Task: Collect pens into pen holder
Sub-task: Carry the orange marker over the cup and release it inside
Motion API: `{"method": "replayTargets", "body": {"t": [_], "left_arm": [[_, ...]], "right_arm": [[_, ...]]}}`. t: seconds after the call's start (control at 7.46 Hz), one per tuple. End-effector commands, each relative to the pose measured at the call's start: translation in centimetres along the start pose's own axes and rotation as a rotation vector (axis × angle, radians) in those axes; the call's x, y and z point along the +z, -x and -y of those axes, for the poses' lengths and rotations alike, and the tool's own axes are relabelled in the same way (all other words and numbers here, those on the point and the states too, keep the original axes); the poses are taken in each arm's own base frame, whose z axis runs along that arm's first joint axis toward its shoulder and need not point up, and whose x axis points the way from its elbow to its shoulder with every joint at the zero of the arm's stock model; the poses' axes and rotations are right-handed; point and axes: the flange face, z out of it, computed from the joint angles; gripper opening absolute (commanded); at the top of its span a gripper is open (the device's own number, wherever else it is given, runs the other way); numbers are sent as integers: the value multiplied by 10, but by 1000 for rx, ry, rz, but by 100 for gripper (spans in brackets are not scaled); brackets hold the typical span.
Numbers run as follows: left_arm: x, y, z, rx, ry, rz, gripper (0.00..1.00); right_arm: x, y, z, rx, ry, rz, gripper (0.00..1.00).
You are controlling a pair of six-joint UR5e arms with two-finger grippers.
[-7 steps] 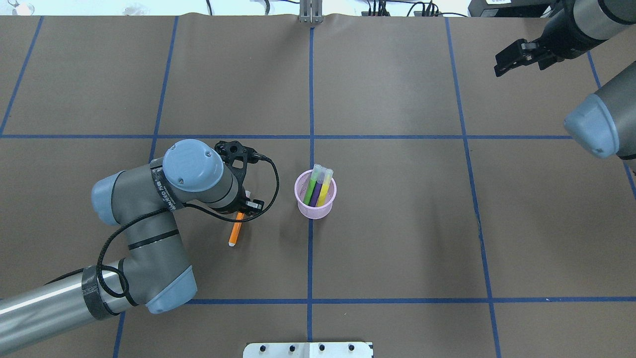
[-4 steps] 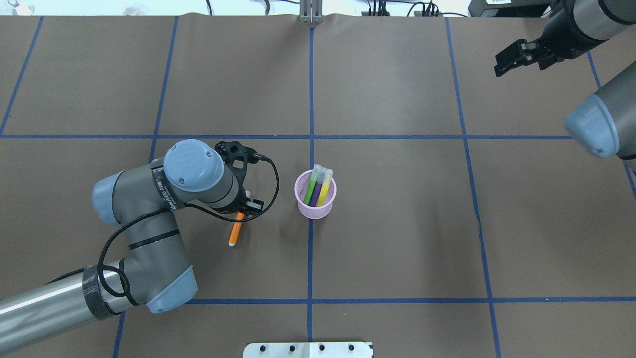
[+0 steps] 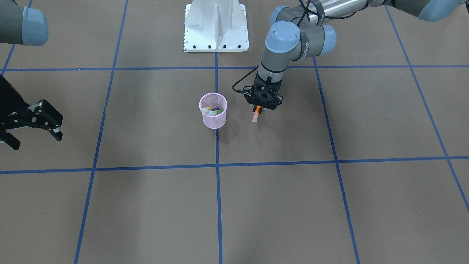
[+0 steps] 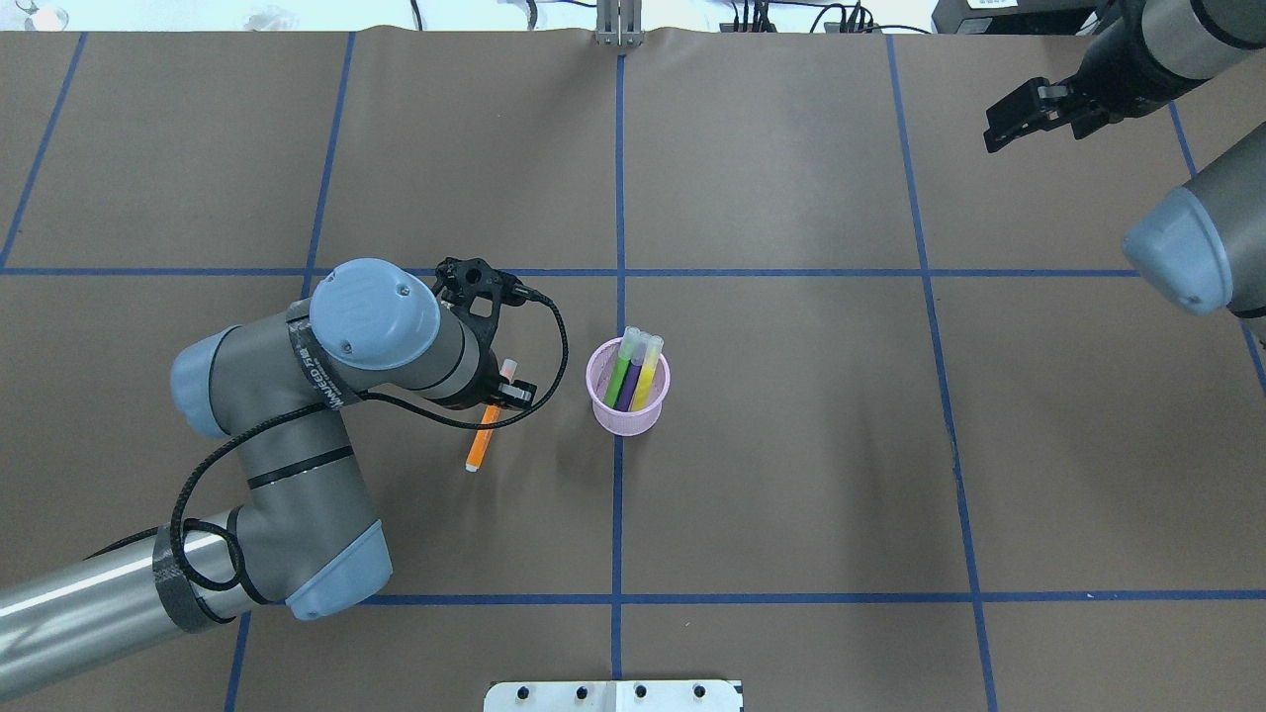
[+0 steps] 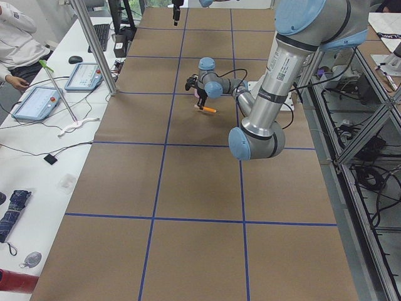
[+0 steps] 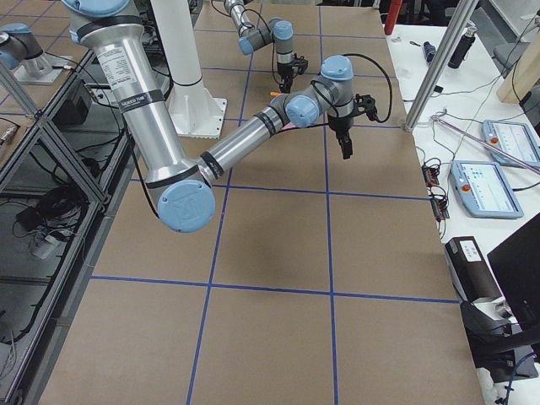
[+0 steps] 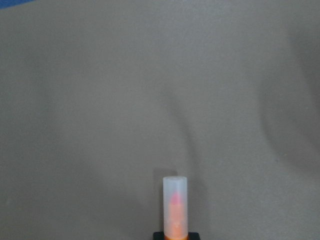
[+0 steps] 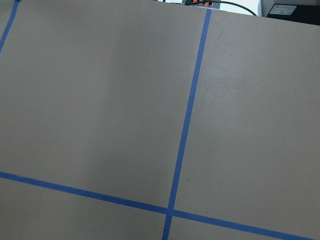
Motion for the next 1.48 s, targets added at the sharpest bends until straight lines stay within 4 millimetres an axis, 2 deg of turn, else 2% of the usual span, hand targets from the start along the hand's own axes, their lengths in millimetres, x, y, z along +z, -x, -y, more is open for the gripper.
{"method": "replayTargets", "body": {"t": [0.0, 0.27, 0.4, 0.67, 0.8, 1.21, 1.34], "left_arm": [[-60, -22, 19, 133, -279, -187, 0], [-77, -30, 17, 184, -443, -367, 0], [-81, -31, 19, 188, -544, -390, 0], [-53, -33, 7, 353, -773, -430, 0], [-34, -32, -2, 358, -783, -446, 0], [-12, -33, -15, 382, -808, -461, 0], [-10, -45, -15, 379, -815, -471, 0]], "right_arm": [[0, -1, 0, 1, 1, 0, 100], [-1, 0, 1, 1, 0, 1, 100], [-1, 0, 1, 0, -1, 1, 100], [-2, -2, 2, 3, -5, -1, 100], [-3, -1, 2, 2, -7, -1, 100], [-3, -1, 2, 2, -7, -1, 100], [-3, -1, 2, 3, -7, -1, 100]]}}
